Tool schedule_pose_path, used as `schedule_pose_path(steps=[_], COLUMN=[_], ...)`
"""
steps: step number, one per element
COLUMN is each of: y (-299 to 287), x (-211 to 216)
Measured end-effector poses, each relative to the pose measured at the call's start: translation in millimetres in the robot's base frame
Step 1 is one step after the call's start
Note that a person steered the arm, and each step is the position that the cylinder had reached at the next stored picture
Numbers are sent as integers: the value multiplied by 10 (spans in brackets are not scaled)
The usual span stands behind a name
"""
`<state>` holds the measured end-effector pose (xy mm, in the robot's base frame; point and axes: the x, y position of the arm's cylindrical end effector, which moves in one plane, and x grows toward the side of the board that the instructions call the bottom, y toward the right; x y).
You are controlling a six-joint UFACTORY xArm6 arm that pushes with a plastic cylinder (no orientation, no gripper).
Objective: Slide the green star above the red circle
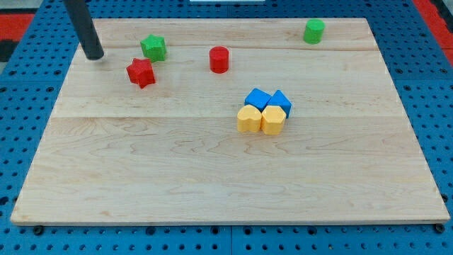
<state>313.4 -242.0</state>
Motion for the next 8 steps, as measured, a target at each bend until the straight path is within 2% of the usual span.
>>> schedule_pose_path(steps=[1, 3, 4, 8], y=[279, 1184, 1290, 2109], x=[-59, -479, -605, -616])
